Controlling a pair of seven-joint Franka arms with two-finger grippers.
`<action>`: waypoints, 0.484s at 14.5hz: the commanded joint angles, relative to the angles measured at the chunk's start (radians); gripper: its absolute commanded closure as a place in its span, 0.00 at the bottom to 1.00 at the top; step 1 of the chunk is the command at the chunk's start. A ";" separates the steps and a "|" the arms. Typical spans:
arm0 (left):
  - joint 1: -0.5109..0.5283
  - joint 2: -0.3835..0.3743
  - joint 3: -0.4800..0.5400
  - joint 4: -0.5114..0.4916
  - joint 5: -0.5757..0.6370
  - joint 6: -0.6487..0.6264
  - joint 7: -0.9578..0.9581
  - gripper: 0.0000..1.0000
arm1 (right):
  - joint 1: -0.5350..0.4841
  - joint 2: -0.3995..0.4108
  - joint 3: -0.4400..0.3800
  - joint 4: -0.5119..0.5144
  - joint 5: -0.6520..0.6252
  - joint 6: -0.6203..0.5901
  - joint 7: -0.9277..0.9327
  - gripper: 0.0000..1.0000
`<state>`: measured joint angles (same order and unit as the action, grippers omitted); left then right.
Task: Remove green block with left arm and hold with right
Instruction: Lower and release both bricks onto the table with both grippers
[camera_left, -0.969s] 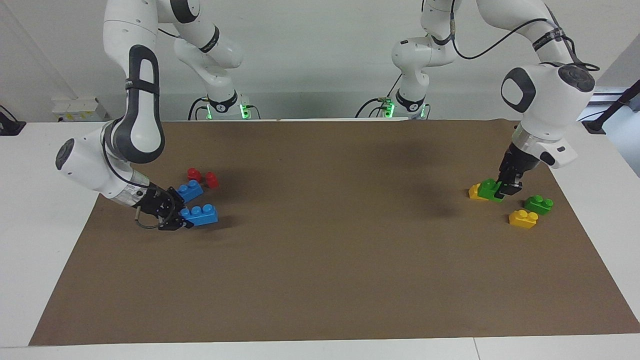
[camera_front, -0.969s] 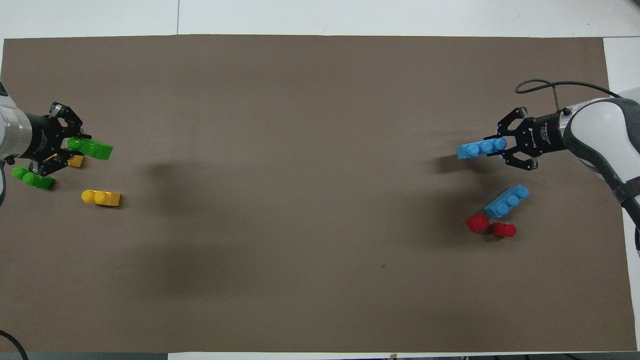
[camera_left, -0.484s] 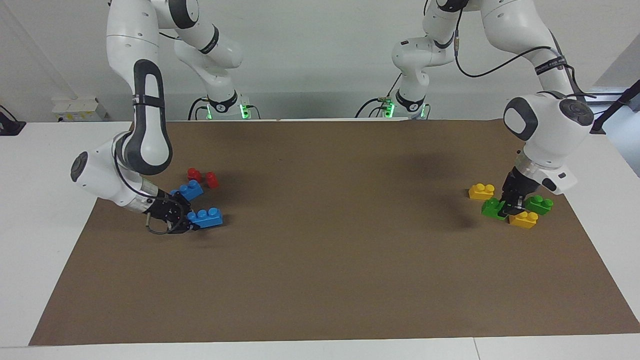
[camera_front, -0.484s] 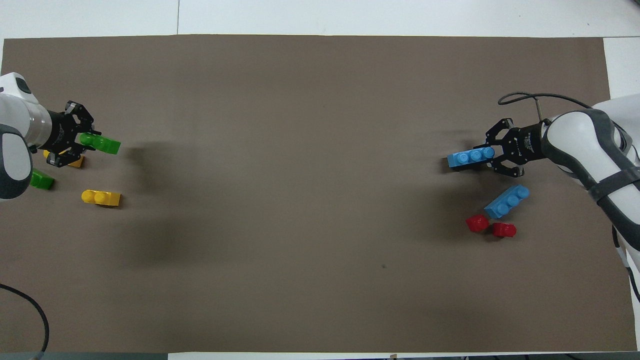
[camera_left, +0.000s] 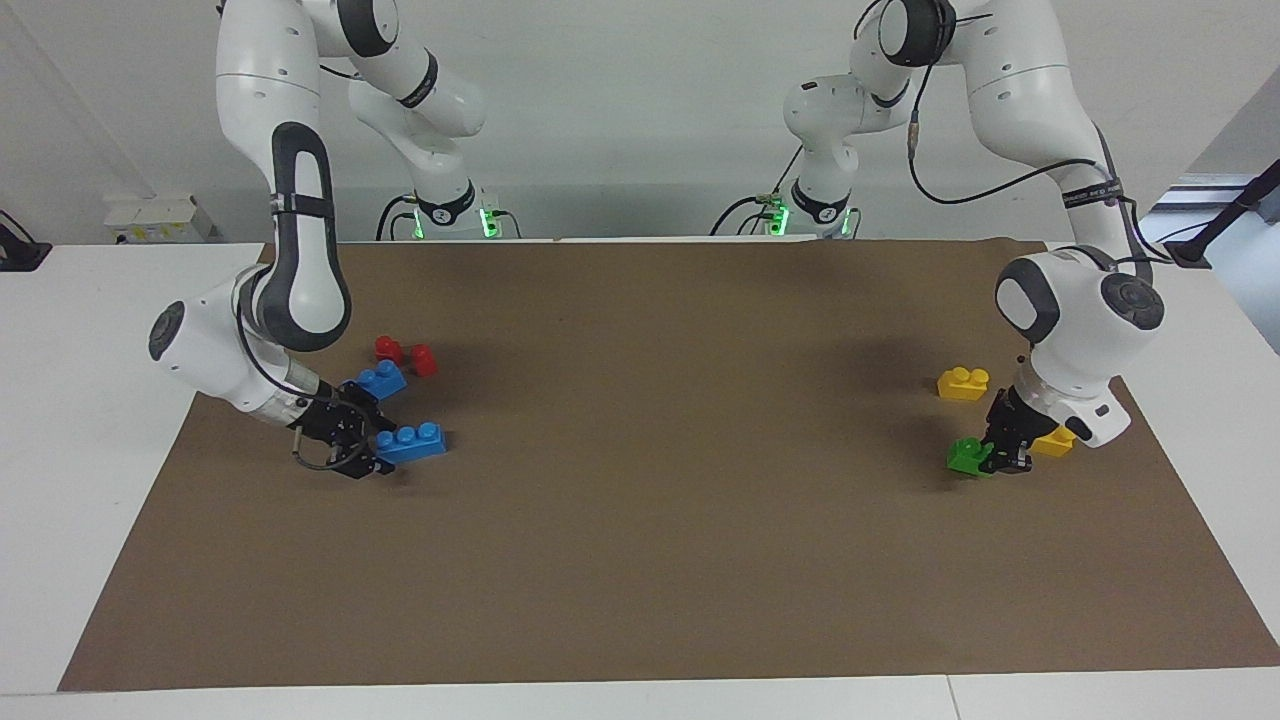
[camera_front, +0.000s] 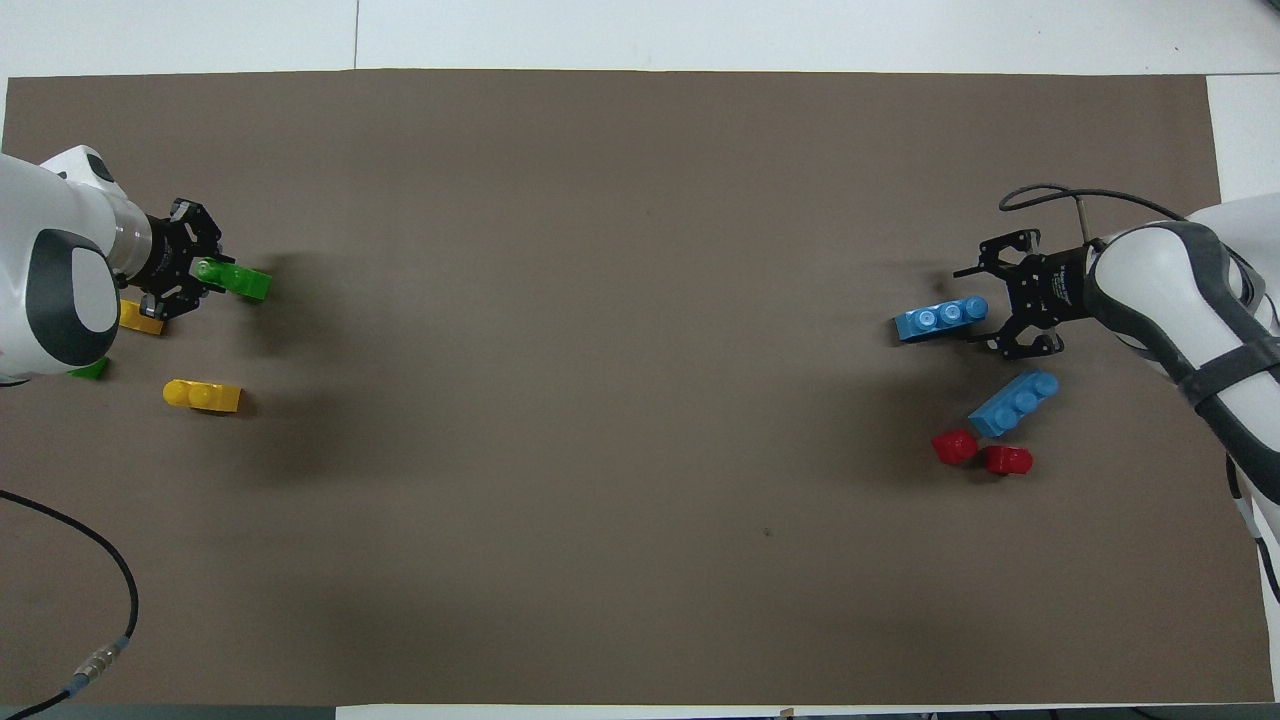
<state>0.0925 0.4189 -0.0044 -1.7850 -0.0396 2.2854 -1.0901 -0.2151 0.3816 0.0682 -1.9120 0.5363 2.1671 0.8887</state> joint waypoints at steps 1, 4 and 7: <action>0.003 0.021 -0.002 0.019 -0.019 0.019 -0.014 1.00 | 0.006 -0.052 0.005 0.016 -0.016 -0.010 -0.024 0.00; -0.002 0.023 0.000 -0.002 -0.013 0.063 -0.028 1.00 | 0.065 -0.113 0.008 0.108 -0.172 -0.125 -0.043 0.00; -0.005 0.024 0.000 -0.010 -0.003 0.080 -0.022 0.52 | 0.128 -0.160 0.012 0.192 -0.292 -0.254 -0.175 0.00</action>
<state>0.0920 0.4362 -0.0061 -1.7871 -0.0397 2.3346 -1.1051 -0.1095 0.2481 0.0772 -1.7633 0.3063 1.9823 0.8032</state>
